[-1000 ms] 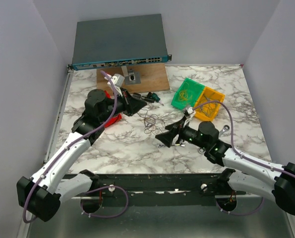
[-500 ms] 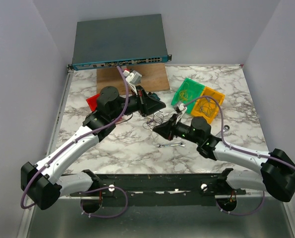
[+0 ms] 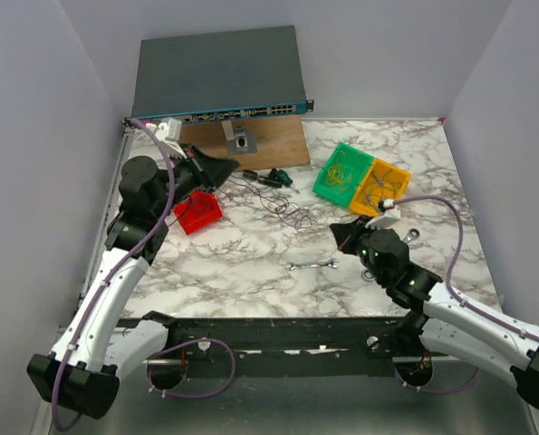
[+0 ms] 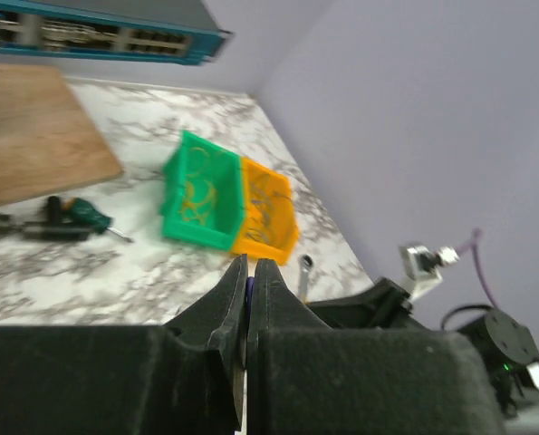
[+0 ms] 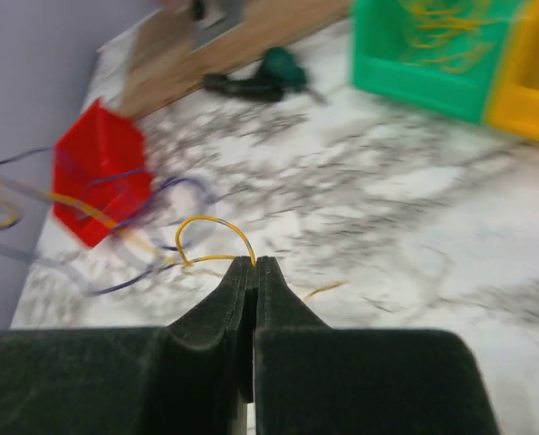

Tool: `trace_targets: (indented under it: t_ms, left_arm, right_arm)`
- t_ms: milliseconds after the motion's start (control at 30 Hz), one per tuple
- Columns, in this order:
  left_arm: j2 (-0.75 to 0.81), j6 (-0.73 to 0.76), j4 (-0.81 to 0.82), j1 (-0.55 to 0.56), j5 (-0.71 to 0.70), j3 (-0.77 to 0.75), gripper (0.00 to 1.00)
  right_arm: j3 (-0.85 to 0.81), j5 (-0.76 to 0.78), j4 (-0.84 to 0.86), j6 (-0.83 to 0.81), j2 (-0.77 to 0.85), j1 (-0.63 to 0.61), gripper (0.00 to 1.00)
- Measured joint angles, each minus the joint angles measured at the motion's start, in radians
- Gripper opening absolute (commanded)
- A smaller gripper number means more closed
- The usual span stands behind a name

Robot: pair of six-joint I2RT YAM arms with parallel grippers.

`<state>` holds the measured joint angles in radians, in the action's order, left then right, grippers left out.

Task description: Untangle the cables

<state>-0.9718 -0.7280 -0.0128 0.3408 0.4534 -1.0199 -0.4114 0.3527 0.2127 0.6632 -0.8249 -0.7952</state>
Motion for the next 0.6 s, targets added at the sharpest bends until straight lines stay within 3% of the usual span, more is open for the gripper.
trace_targets:
  t_ms: [233,467,500,533,600]
  left_arm:
    - [0.134,-0.054,-0.087,-0.204,-0.118,0.143,0.00]
    - [0.111,-0.086,-0.102,-0.254,-0.089,0.192,0.00]
    - [0.111,-0.086,-0.102,-0.254,-0.088,0.192,0.00]
    - [0.114,-0.085,-0.102,-0.254,-0.086,0.192,0.00]
    - [0.120,-0.082,-0.100,-0.254,-0.068,0.190,0.00]
  right_arm:
    - [0.000,0.402,-0.489,0.317,0.228,0.005,0.01]
    - [0.005,0.469,-0.559,0.323,0.371,0.005,0.01]
    - [0.005,0.474,-0.562,0.322,0.376,0.005,0.03]
    - [0.005,0.477,-0.564,0.313,0.378,0.005,0.12]
    - [0.005,0.469,-0.559,0.273,0.378,0.005,0.42]
